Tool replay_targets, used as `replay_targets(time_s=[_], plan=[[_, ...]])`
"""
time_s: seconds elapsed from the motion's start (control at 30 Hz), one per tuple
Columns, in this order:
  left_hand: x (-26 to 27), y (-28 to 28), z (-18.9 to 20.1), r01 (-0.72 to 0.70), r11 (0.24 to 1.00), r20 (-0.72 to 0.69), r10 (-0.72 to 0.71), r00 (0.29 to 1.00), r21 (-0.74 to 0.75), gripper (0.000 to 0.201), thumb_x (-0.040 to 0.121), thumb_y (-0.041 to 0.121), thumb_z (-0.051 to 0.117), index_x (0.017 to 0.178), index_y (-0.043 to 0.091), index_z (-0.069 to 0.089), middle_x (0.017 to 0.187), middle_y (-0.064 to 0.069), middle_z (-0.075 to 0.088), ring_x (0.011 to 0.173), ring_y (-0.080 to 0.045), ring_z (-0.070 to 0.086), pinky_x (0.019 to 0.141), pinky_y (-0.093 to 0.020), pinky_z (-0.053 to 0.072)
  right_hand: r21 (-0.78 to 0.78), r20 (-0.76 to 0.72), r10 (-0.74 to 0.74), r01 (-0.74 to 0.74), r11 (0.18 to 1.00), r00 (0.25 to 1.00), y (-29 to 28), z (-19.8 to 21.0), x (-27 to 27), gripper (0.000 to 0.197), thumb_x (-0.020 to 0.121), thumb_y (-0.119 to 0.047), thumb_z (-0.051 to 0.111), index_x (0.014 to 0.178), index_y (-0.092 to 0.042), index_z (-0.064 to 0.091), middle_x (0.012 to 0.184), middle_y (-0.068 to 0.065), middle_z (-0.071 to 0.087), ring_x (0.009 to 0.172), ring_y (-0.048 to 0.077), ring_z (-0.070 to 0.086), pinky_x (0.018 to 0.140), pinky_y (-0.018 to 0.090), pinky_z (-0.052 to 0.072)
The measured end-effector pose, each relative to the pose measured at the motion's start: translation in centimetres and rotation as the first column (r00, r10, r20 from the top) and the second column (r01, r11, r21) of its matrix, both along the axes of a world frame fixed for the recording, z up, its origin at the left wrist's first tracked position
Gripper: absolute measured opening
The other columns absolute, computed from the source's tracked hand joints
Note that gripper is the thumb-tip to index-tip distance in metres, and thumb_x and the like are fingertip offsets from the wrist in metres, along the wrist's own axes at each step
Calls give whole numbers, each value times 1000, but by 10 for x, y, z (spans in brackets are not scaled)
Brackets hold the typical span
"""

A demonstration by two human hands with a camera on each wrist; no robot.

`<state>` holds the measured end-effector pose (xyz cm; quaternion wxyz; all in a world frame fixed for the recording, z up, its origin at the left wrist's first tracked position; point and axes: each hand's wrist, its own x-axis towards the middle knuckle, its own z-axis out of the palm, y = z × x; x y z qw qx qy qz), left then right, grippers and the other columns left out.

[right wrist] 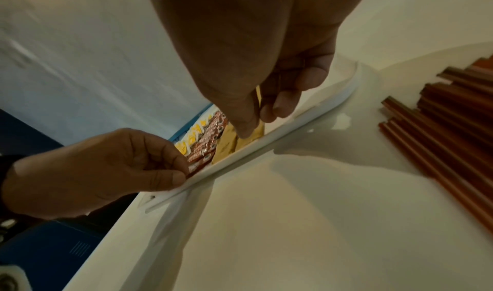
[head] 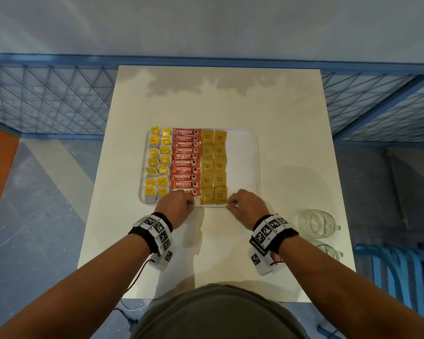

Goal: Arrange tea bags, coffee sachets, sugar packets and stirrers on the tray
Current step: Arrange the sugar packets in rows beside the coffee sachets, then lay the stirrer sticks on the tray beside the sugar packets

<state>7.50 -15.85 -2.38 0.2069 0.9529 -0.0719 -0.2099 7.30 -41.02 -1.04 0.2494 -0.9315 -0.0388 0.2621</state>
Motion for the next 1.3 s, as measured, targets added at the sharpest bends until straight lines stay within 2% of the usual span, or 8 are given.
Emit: replay_targets(time_s=[0.2, 0.3, 0.53, 0.8, 0.93, 1.03, 1.17, 1.3], plan=[[-9, -8, 2, -19, 992, -23, 16, 1000, -128, 7, 89, 27, 70, 93, 22, 71, 86, 11, 63, 80, -9, 59, 72, -25, 46, 11, 49, -195, 195, 981, 980, -36, 18, -5, 29, 96, -41, 63, 116, -21, 69, 107, -5, 65, 89, 7, 54, 83, 27, 45], [-16, -17, 1, -32, 982, -62, 21, 998, -188, 9, 88, 29, 71, 95, 23, 70, 86, 13, 64, 78, -6, 58, 72, -23, 46, -32, 53, -257, 259, 965, 965, -59, 23, -15, 35, 96, -43, 62, 122, -20, 65, 109, -5, 63, 91, 8, 53, 82, 26, 41], [-32, -54, -3, -26, 975, -216, -23, 976, -222, 17, 88, 38, 70, 99, 27, 69, 88, 15, 65, 78, -2, 61, 75, -20, 48, -133, -61, -345, 335, 933, 937, -86, 23, -50, 45, 96, -47, 60, 133, -21, 57, 125, 0, 60, 103, 13, 57, 88, 28, 44], [-43, -103, -9, 9, 970, -301, -84, 950, -243, 22, 87, 42, 69, 100, 24, 70, 88, 12, 66, 81, -6, 62, 75, -21, 48, -219, -107, -323, 295, 930, 940, -90, 13, -79, 59, 96, -53, 57, 139, -14, 47, 131, 5, 57, 111, 24, 63, 92, 37, 52], [-47, -128, -12, 15, 975, -314, -86, 946, -220, 22, 87, 42, 69, 95, 22, 73, 83, 11, 64, 78, -6, 59, 71, -21, 42, -239, -133, -292, 255, 937, 947, -88, 8, -88, 61, 91, -61, 59, 128, -14, 49, 117, 4, 58, 97, 23, 63, 84, 37, 55], [-51, -144, -14, -12, 971, -332, -71, 940, -240, 21, 88, 37, 70, 98, 19, 74, 84, 10, 65, 79, -6, 60, 71, -19, 42, -201, -132, -271, 242, 949, 953, -87, 5, -92, 56, 90, -55, 64, 126, -15, 49, 114, 3, 56, 93, 22, 62, 77, 33, 51], [-55, -155, -16, -59, 966, -345, -32, 938, -250, 21, 89, 31, 70, 105, 17, 73, 83, 9, 64, 75, -4, 58, 66, -14, 40, -129, -133, -261, 245, 961, 956, -89, 1, -95, 46, 90, -41, 66, 126, -15, 51, 115, 3, 57, 94, 21, 60, 77, 31, 48], [-57, -160, -16, -150, 954, -379, 43, 924, -258, 20, 88, 29, 71, 103, 15, 74, 82, 7, 69, 72, -5, 63, 67, -18, 47, -68, -136, -220, 212, 975, 966, -91, -4, -96, 42, 90, -35, 67, 125, -16, 54, 112, 2, 61, 97, 20, 60, 79, 30, 45]])
